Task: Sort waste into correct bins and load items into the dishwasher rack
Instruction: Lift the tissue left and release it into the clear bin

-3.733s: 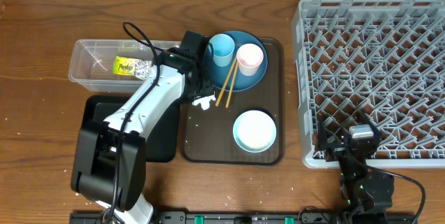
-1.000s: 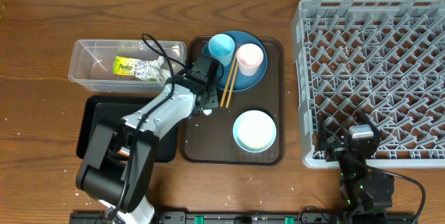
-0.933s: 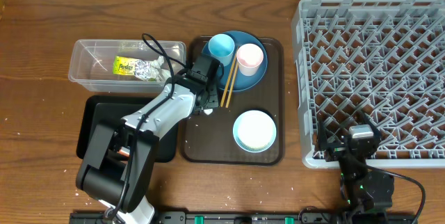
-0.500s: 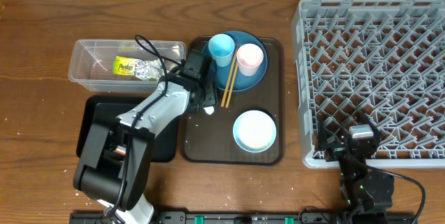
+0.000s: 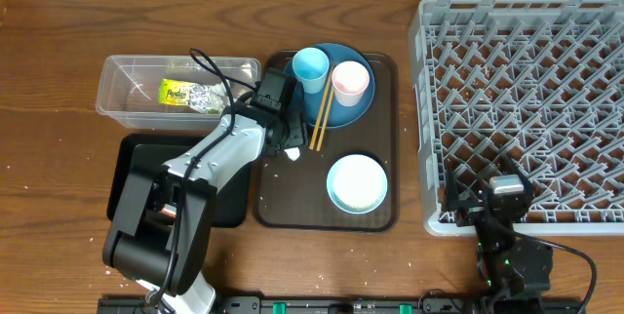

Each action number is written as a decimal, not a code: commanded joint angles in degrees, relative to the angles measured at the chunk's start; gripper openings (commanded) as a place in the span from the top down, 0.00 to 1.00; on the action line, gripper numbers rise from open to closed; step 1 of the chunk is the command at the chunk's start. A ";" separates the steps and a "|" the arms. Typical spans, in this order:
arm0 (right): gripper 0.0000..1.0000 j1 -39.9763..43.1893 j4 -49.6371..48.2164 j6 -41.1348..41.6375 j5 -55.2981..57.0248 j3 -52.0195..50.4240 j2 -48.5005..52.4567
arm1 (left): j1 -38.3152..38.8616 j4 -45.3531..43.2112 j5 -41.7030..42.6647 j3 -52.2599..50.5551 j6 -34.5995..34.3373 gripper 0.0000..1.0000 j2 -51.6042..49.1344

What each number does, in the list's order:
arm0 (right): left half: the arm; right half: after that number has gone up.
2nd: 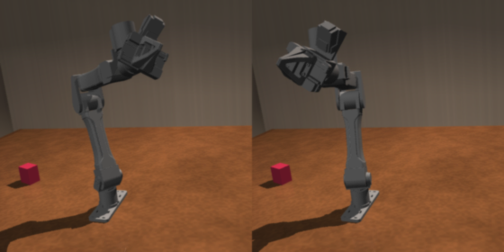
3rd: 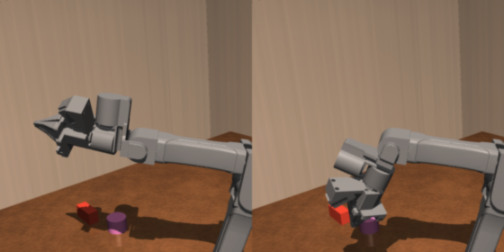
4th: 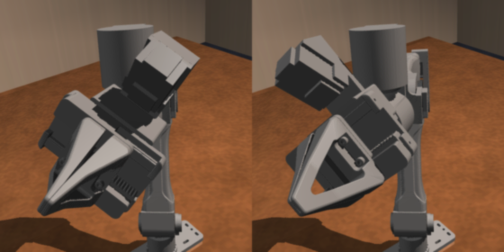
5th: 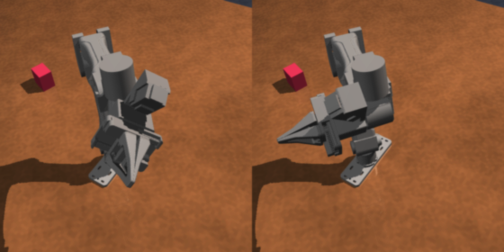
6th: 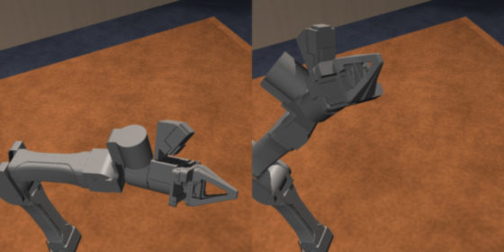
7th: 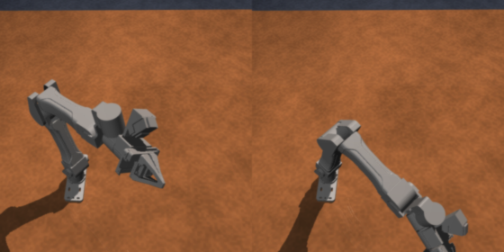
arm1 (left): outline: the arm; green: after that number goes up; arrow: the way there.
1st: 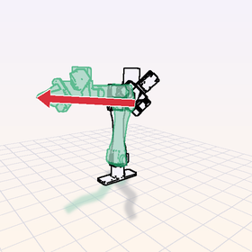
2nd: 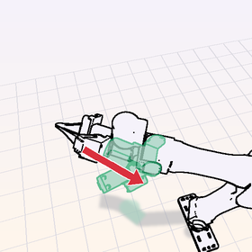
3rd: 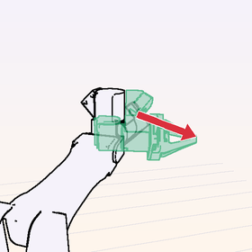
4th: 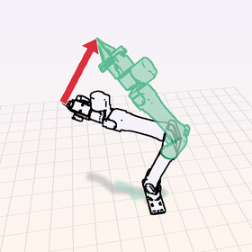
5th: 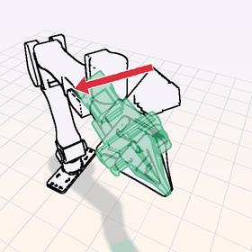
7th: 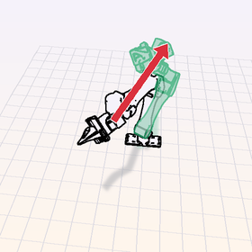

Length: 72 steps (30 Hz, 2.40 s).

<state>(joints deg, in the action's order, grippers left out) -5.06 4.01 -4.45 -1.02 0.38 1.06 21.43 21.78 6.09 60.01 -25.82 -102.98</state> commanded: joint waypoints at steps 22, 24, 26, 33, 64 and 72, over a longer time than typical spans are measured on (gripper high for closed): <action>0.01 0.15 0.24 -0.13 0.39 -0.07 -0.02 | -0.11 0.17 5.84 -0.59 0.48 0.89 -4.15; 0.01 0.15 0.24 -0.13 0.39 -0.07 -0.02 | -0.09 0.17 7.52 -0.52 0.48 0.94 -3.89; 0.01 0.15 0.24 -0.13 0.39 -0.07 -0.02 | -0.11 0.15 8.52 -0.44 0.48 0.94 -3.17; 0.01 0.15 0.24 -0.13 0.39 -0.07 -0.02 | -0.15 0.20 8.46 -0.44 0.26 0.94 3.85; 0.01 0.15 0.26 -0.13 0.39 -0.07 -0.02 | -14.75 -6.01 -15.37 -0.44 0.31 0.89 10.73; 0.01 0.15 0.26 -0.13 0.39 -0.07 -0.02 | -14.71 -5.99 -3.17 -0.44 0.04 0.89 10.91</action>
<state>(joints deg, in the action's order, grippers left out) -5.06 4.01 -4.45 -1.02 0.38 1.06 6.81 15.86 -2.96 59.59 -25.47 -92.38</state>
